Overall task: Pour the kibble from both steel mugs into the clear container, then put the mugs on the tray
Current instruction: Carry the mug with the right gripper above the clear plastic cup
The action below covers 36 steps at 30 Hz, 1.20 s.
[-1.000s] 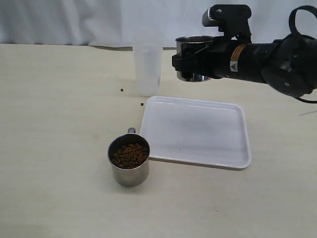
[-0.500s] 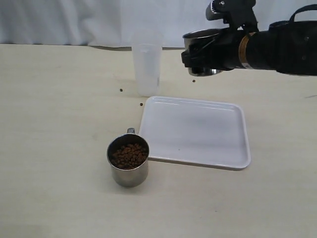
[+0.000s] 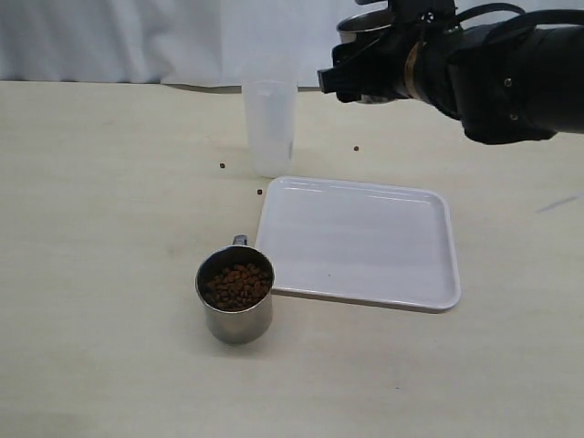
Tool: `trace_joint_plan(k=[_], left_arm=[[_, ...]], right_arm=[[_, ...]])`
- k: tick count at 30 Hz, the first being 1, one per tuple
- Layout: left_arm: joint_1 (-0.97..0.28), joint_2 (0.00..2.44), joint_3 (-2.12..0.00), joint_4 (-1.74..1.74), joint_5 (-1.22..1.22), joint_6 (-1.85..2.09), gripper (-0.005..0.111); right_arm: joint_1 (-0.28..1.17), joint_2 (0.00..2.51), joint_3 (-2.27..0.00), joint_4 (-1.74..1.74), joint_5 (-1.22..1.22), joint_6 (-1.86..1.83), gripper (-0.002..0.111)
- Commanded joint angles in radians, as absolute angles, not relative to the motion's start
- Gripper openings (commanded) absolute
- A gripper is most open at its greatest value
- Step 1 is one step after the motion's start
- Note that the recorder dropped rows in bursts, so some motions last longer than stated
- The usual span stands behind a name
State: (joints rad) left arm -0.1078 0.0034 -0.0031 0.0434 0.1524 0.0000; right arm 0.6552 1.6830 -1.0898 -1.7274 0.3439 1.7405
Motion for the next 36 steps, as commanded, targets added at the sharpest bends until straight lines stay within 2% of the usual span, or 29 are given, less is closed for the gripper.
trace_joint_plan(k=[1,22,36], left_arm=[[-0.118,0.0,0.0,0.043,0.142,0.0,0.0],[-0.118,0.0,0.0,0.043,0.142,0.0,0.0],[-0.118,0.0,0.0,0.043,0.144,0.0,0.0]], right_arm=[[0.655,1.684,-1.135,-1.744,0.369,1.711,0.005],[0.655,1.923,-1.431,-1.744,0.393,1.373,0.005],[0.655,1.94,-1.441,-1.744,0.352,1.24,0.005]])
